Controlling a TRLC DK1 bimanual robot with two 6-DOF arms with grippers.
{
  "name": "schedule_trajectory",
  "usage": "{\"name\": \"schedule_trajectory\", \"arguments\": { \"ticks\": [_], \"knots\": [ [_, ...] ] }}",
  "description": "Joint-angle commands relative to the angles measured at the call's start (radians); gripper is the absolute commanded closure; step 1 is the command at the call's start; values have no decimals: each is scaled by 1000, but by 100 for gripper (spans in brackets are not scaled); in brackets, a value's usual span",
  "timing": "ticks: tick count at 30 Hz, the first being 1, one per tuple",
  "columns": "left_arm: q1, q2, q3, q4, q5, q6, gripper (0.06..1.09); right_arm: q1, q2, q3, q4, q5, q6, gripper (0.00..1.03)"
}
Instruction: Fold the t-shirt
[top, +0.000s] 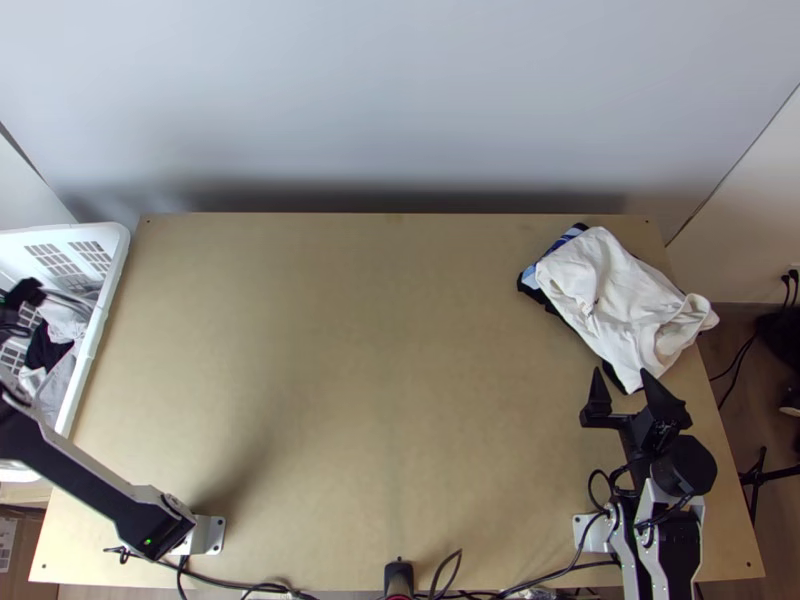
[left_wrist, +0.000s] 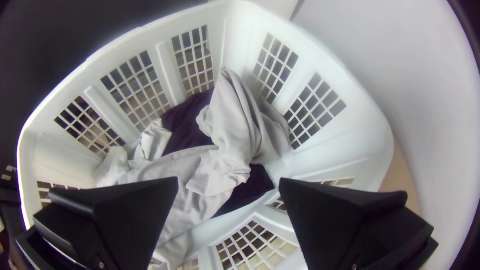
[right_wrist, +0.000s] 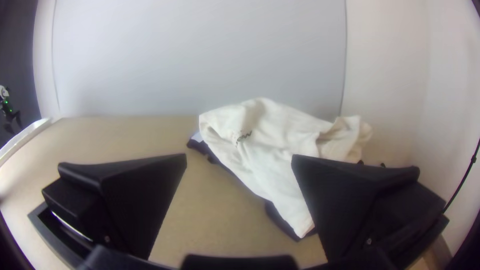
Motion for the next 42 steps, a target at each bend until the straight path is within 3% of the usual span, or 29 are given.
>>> {"name": "schedule_trajectory", "arguments": {
  "ticks": [1,8,12,23,24,25,26,27,32,37,42],
  "knots": [
    [-31,221,136,25,5,22,10,-4,1,0,-1,6,0,5],
    [-61,369,263,66,5,48,10,-1,1,0,-6,6,-1,5],
    [-59,490,380,14,5,55,10,-1,1,0,-6,6,-1,5],
    [-36,616,446,8,0,62,11,-1,1,0,-6,34,-3,5],
    [-34,620,449,9,-1,56,17,1,1,0,-7,34,-3,5],
    [-33,622,452,8,-1,58,33,1,1,0,-6,34,-3,5],
    [-33,617,453,12,-1,65,61,1,1,0,-6,34,-3,5],
    [-31,610,465,17,-1,75,101,1,1,0,-7,36,-3,5],
    [-42,438,469,-40,65,85,105,1,1,0,-7,46,-3,5],
    [-36,67,459,-119,374,-27,105,-1,1,0,-7,46,-3,5],
    [-45,-279,461,-109,571,-117,105,-1,1,0,-7,46,-3,5]
  ]
}}
